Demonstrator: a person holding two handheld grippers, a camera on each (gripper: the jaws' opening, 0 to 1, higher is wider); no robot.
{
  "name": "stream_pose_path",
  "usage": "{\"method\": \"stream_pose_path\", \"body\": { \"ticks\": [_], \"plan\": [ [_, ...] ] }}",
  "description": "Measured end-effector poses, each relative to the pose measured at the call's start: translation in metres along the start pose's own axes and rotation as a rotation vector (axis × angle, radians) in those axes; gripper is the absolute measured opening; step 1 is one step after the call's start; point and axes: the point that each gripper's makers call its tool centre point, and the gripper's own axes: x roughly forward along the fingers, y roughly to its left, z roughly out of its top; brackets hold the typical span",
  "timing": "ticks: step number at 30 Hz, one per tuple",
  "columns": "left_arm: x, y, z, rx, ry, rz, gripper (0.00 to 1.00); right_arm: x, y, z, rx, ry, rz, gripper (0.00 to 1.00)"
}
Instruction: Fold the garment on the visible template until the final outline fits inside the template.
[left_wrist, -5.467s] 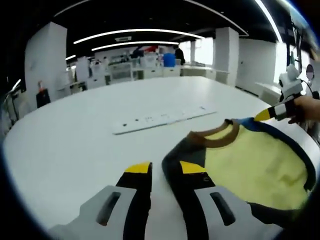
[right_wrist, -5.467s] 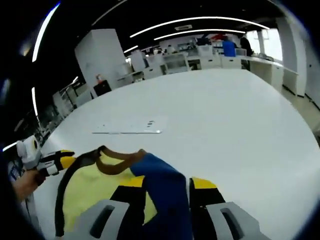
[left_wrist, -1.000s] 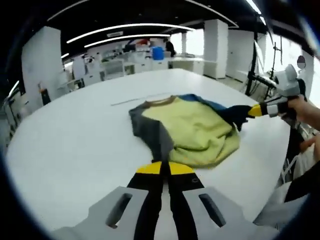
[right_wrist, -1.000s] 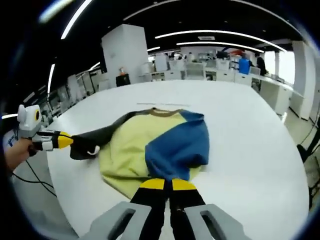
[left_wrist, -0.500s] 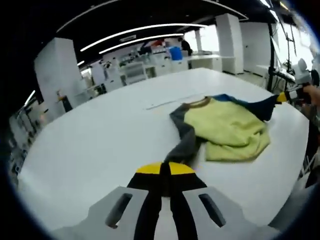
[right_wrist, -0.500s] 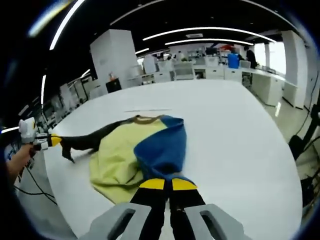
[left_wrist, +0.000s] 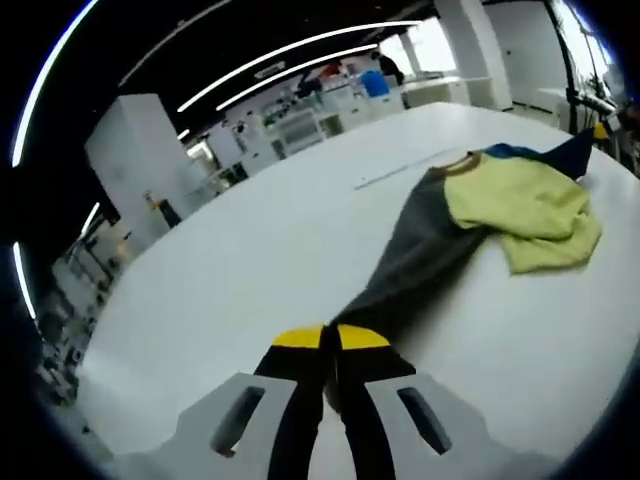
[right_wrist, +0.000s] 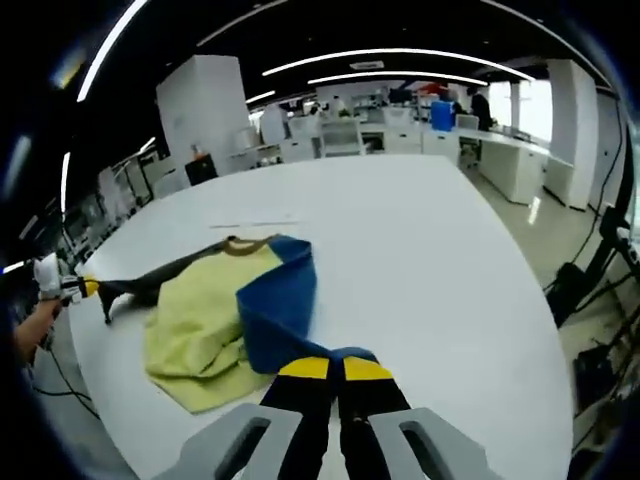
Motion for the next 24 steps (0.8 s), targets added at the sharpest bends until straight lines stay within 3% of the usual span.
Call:
{"method": "stream_pose_path", "body": {
  "ticks": [9,24],
  "plan": [
    [0.016,-0.005,-0.029,0.076,0.077,-0.02,0.0,0.005,-0.029,0.002,0.104,0.016,-0.033,0.0],
    [0.026,-0.006,-0.057,0.044,0.153,-0.016,0.01,-0.004,-0.081,-0.003,0.232,0.064,-0.124,0.0]
  ]
}}
